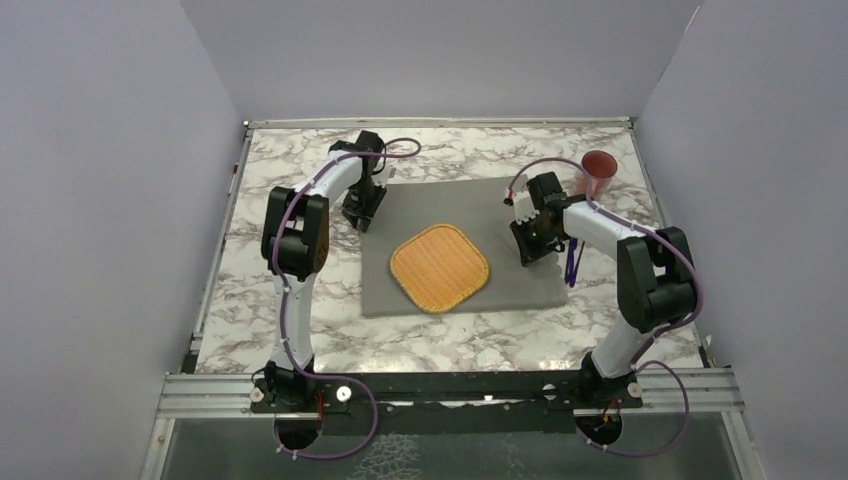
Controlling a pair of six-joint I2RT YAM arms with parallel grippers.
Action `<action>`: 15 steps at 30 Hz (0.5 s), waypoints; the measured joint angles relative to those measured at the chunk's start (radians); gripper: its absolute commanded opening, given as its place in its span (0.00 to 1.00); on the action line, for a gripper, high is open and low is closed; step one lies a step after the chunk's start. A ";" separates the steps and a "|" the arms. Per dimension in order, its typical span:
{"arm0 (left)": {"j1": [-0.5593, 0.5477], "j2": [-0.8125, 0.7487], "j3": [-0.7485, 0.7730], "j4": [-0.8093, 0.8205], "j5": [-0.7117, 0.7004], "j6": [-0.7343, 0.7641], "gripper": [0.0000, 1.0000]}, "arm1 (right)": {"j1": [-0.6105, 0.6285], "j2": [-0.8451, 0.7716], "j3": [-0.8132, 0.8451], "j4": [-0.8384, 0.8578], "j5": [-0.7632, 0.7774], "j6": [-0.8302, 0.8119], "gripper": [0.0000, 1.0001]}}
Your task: Set the dinner table for one person
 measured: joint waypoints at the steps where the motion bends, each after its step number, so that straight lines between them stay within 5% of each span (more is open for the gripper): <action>1: 0.002 0.000 0.000 -0.003 -0.006 0.000 0.32 | 0.000 0.002 0.003 -0.009 -0.004 -0.007 0.18; 15: 0.019 0.027 0.056 -0.029 -0.047 -0.001 0.31 | 0.007 0.046 0.061 -0.086 -0.035 -0.101 0.17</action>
